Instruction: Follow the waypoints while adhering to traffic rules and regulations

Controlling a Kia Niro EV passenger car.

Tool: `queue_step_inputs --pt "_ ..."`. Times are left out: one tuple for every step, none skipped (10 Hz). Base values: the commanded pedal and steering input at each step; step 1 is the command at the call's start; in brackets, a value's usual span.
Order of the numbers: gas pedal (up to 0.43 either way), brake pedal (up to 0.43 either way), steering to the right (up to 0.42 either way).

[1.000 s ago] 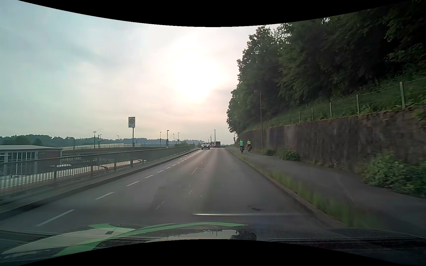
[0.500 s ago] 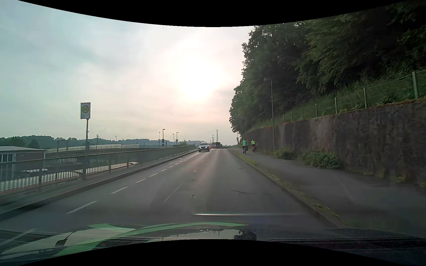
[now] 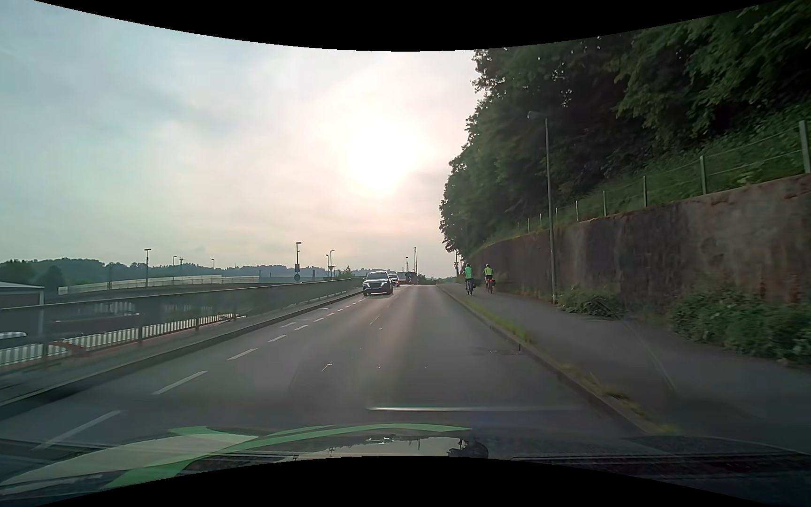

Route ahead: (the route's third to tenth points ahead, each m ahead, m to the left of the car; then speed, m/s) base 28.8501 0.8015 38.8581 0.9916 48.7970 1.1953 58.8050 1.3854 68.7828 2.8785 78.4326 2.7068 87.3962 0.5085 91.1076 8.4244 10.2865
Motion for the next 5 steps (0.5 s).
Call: queue_step_inputs --pt "0.087 0.0 -0.009" --pt "0.087 0.0 -0.009" --pt "0.087 0.0 -0.009" --pt "0.087 0.0 -0.009" --pt "0.087 0.0 -0.01"
